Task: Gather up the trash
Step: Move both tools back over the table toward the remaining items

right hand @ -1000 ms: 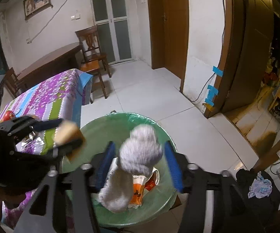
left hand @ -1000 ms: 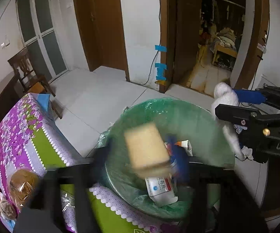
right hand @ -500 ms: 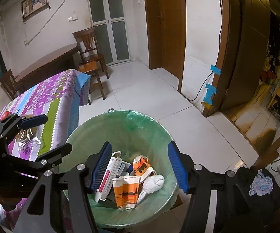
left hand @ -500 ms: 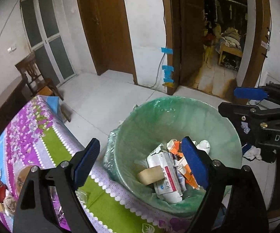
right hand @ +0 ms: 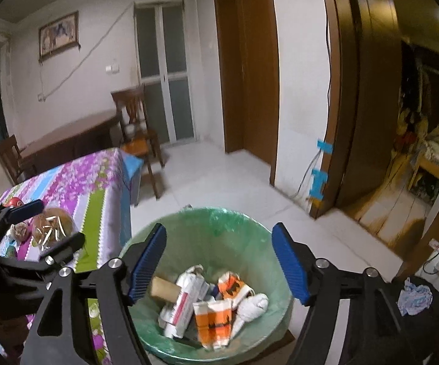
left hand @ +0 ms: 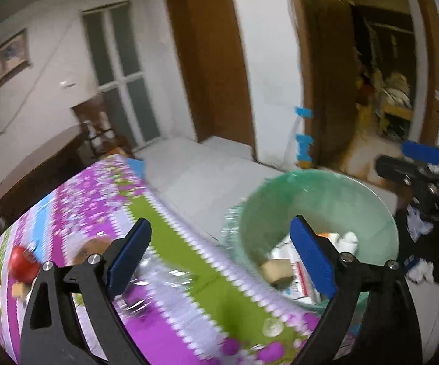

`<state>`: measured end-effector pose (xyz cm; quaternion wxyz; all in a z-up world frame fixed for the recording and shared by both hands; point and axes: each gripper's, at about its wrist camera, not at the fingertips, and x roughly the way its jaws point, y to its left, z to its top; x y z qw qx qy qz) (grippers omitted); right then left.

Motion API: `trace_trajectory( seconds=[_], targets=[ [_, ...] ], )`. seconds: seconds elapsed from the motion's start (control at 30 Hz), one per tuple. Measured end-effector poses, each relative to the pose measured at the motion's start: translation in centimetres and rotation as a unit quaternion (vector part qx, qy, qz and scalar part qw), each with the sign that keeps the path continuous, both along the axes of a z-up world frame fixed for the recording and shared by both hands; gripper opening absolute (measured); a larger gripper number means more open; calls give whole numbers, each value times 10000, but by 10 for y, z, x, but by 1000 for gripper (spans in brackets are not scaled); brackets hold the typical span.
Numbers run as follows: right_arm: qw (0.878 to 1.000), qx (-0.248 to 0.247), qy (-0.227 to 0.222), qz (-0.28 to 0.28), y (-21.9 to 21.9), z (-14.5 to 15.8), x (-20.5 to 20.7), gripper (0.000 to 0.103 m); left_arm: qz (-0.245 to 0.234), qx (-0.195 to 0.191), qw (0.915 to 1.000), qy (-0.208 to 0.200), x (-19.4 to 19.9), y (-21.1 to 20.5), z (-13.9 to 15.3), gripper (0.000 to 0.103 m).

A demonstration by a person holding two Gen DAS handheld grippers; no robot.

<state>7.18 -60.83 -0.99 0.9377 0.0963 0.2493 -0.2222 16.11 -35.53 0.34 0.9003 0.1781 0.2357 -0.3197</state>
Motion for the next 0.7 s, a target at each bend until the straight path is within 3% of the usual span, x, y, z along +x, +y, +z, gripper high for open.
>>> trace_trajectory(
  seconds=[0.2,0.43,0.57,0.7],
  targets=[
    [9980,-447,-405,186,52,2,0,78,654,-386,9964,-382,2,56,16,93],
    [9924,-813,-618,680,115,6,13,82,1322,-646,9880,-472,19,123,29,96],
    [9893,-843,-513,1073,151,3,27,82,1787,-720,9804,-412,39,164,33,96],
    [9848,-849,-363,1472,183,3,44,83,2355,-825,9673,-442,64,218,42,97]
  ],
)
